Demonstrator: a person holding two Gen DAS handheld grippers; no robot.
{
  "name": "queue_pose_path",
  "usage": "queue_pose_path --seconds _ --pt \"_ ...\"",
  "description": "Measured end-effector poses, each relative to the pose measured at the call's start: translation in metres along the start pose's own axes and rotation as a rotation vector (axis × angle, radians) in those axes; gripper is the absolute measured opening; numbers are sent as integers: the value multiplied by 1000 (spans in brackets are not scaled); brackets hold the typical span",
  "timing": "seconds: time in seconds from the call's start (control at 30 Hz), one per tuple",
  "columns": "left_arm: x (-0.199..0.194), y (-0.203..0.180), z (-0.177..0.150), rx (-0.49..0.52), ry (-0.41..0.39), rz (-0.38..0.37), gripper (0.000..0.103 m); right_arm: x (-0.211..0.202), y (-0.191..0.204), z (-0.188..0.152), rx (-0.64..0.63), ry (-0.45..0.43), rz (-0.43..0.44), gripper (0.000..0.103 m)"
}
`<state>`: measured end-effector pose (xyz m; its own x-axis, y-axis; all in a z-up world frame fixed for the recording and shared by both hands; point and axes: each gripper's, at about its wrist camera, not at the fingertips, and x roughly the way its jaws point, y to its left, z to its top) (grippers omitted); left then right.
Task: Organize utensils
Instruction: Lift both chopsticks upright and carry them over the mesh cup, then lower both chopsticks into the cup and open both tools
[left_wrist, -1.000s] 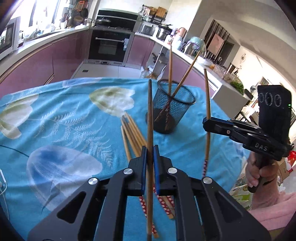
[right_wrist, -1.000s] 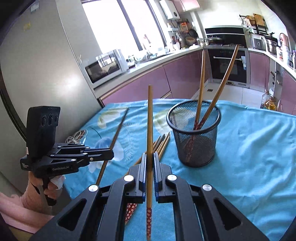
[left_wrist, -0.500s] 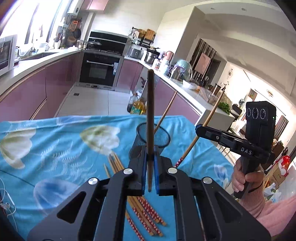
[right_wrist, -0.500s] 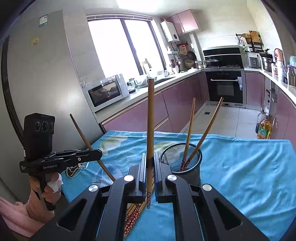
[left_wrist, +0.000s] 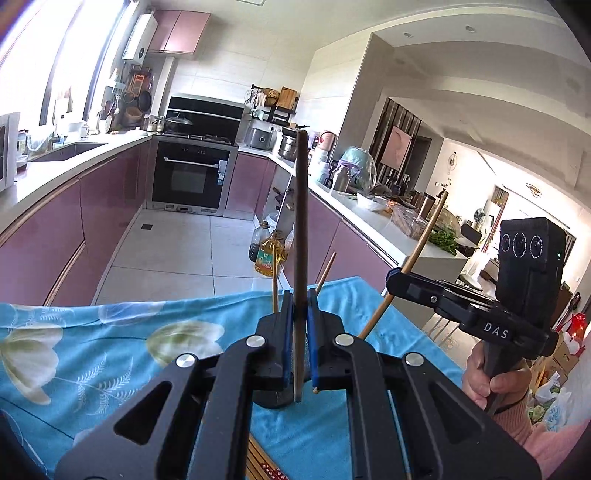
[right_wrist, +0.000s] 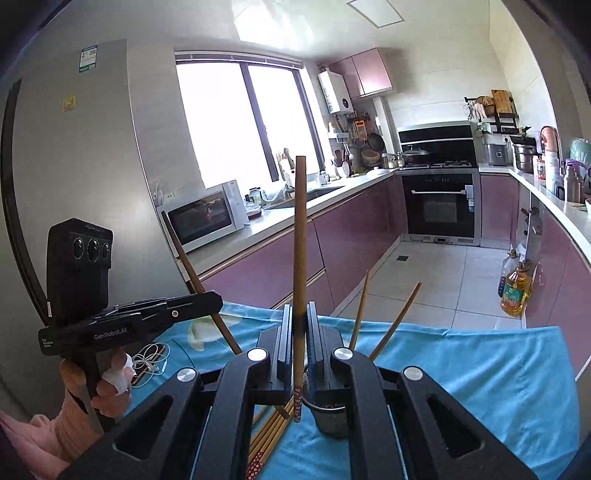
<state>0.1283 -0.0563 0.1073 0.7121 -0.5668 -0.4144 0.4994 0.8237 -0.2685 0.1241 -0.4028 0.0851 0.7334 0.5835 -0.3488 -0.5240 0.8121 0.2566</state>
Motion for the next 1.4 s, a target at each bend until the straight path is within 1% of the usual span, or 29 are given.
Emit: queue_pose_path --seconds 0.07,0.13,0.2,0.37,0.6,0.8,0.83,0.93,1.13,1.2,1.3,1.37,1.4 --pt "4 -3 7 11 -6 8 8 1 -1 4 -6 -11 -16 6" --pt "9 -7 11 26 -11 34 8 5 -4 8 -8 -15 -28 6" --pt "16 -8 14 26 1 34 8 10 -7 10 -2 -15 -35 6" --pt "36 -7 17 25 33 67 8 25 -13 9 8 -2 -62 6" --pt "71 -1 9 29 125 81 8 50 -23 -9 32 85 -71 6" --pt "97 7 -5 54 209 79 8 73 -32 -24 49 210 -80 6" --pt "101 6 -6 61 224 78 8 77 -34 -27 53 228 -82 8" --pt "112 13 -14 77 262 87 8 87 -37 -33 60 262 -103 8" --pt "129 18 -27 66 293 95 8 94 -41 -34 80 262 -134 9" --pt "131 21 -29 63 292 98 10 94 -41 -35 89 255 -133 10" --pt "129 23 -34 66 281 102 10 91 -42 -37 92 240 -135 17" --pt "126 26 -38 50 275 106 14 88 -42 -37 92 231 -132 22" --pt "123 28 -40 41 271 108 15 87 -41 -37 88 225 -135 23"
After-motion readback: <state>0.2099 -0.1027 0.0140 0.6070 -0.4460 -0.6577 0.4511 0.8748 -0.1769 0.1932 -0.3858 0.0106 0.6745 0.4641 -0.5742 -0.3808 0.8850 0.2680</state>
